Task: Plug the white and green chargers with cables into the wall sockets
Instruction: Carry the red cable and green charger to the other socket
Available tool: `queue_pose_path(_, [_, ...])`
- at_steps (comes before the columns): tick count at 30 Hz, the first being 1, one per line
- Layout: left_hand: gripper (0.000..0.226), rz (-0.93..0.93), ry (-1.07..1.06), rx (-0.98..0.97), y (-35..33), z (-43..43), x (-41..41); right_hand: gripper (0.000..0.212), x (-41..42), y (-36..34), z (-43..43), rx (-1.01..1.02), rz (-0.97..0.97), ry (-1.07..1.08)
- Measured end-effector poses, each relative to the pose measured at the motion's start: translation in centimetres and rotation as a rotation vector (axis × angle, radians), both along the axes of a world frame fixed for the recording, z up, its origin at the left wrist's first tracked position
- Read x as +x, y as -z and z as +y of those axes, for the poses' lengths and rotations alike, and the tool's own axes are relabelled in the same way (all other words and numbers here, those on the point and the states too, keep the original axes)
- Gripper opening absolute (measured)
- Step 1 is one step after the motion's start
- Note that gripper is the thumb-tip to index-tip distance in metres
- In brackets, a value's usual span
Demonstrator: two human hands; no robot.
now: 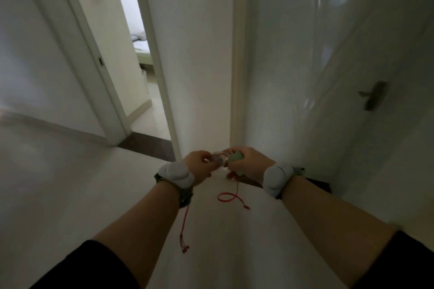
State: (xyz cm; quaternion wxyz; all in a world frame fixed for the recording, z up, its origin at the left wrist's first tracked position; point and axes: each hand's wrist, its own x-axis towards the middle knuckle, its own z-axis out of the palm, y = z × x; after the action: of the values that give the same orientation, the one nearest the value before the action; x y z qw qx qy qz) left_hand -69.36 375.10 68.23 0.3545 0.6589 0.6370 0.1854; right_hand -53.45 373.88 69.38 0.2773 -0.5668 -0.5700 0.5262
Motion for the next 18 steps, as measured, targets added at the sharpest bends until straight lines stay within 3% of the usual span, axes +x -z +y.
queue_pose_path(3, [0.04,-0.037,-0.068,-0.006,0.0,4.1,-2.8,0.031,-2.6,-0.4,4.9,0.007,0.025,-0.034])
queue_pose_path(9, [0.032,-0.29,-0.301,-0.008,1.3,14.7,-11.5,0.031,-11.5,0.5,17.3,-0.017,0.015,-0.113])
queue_pose_path(15, [0.033,-0.403,-0.34,0.046,1.2,25.4,-21.9,0.022,-21.7,1.5,28.0,-0.139,0.172,-0.076])
queue_pose_path(18, [0.033,-0.553,-0.413,0.032,-0.3,31.0,-27.3,0.022,-27.1,1.3,33.2,-0.191,0.193,-0.078])
